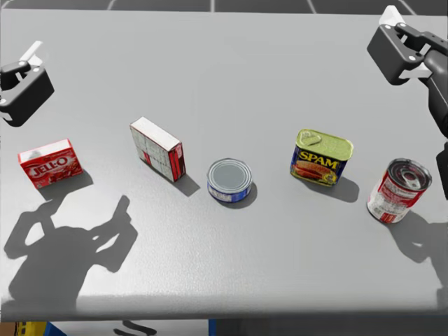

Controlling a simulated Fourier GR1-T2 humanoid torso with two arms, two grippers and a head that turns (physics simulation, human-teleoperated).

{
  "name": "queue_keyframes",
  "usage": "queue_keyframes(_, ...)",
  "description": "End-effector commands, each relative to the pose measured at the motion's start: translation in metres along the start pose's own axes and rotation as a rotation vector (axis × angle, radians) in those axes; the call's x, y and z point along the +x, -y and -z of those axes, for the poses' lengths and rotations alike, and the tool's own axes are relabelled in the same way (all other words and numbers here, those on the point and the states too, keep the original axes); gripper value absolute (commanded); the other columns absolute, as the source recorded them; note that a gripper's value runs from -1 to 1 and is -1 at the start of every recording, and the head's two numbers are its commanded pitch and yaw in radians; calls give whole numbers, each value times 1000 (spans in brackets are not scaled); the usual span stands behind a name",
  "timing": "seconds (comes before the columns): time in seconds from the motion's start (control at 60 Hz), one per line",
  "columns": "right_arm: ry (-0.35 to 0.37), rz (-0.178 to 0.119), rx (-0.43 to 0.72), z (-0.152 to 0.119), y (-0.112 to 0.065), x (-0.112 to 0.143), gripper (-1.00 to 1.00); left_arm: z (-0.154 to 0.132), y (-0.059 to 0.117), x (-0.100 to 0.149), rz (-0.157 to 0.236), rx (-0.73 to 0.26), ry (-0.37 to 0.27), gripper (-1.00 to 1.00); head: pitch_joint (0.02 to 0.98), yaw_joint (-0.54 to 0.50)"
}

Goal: Grasp the tuna can and hold it up.

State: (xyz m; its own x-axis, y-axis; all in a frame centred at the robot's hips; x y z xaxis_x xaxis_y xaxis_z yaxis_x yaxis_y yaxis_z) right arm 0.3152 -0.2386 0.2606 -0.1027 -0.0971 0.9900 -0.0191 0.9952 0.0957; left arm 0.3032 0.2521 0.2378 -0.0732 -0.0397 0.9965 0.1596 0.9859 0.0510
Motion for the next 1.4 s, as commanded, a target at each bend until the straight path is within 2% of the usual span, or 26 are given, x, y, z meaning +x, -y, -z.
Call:
queue_keyframes(0.017, -8, -3, -4, 1, 2, 3, -1000, 0, 1, 1, 0, -3, 1, -1000, 872, -40)
queue_keyframes(0.067, -28, -20, -12, 1, 3, 4, -1000, 1, 0, 1, -4, -9, -1, -1000, 866, -40)
queue_keyframes(0.117, -54, 1, -4, -2, 0, 7, -1000, 1, 0, 1, -6, -12, -3, -1000, 864, -35)
queue_keyframes(0.15, -49, -7, 4, -4, -2, 10, -1000, 1, 1, 0, -5, -11, -3, -1000, 862, -33)
queue_keyframes(0.2, -50, 0, 39, -11, -9, 17, -1000, 1, 1, 0, -6, -12, -4, -1000, 860, -30)
queue_keyframes(0.233, -50, -5, 56, -15, -13, 20, -1000, 1, 1, 0, -5, -12, -4, -1000, 859, -29)
queue_keyframes(0.283, -45, -27, 80, -24, -21, 26, -1000, 0, 1, 0, -5, -11, -4, -1000, 856, -29)
queue_keyframes(0.383, -60, -30, 165, -42, -37, 32, -1000, 0, 0, 0, -6, -9, -6, -1000, 851, -33)
queue_keyframes(0.517, -58, -45, 236, -67, -53, 32, -1000, 1, 0, -1, -4, -8, -9, -1000, 845, -37)
queue_keyframes(0.567, -79, -38, 275, -77, -58, 31, -1000, 1, 0, -1, -4, -8, -9, -1000, 846, -38)
queue_keyframes(0.667, -93, -56, 321, -91, -65, 27, -1000, 1, 0, -1, -2, -10, -10, -1000, 844, -39)
queue_keyframes(0.717, -114, -50, 360, -100, -71, 23, -1000, 1, 0, -1, -1, -10, -11, -1000, 844, -40)
queue_keyframes(0.833, -183, -16, 435, -116, -84, 8, -1000, 1, 0, -1, 0, -9, -12, -1000, 843, -41)
queue_keyframes(0.883, -187, -30, 442, -119, -87, 2, -1000, 1, 0, -2, 2, -9, -12, -1000, 842, -41)
queue_keyframes(0.933, -213, -17, 457, -123, -92, -6, -1000, 1, 0, -2, 3, -9, -13, -1000, 842, -42)
queue_keyframes(0.983, -219, -32, 467, -124, -96, -14, -1000, 1, 0, -2, 5, -9, -15, -1000, 841, -43)
queue_keyframes(1.15, -269, -40, 489, -125, -113, -48, -1000, 1, 0, -2, 8, -8, -17, -1000, 840, -44)
queue_keyframes(1.25, -295, -31, 486, -122, -120, -61, -1000, 1, 0, -3, 8, -8, -17, -1000, 840, -45)
queue_keyframes(1.317, -305, -38, 482, -120, -123, -69, -1000, 1, 0, -3, 8, -8, -17, -1000, 840, -45)
queue_keyframes(1.4, -317, -61, 465, -114, -128, -81, -1000, 1, 0, -3, 8, -8, -17, -1000, 840, -42)
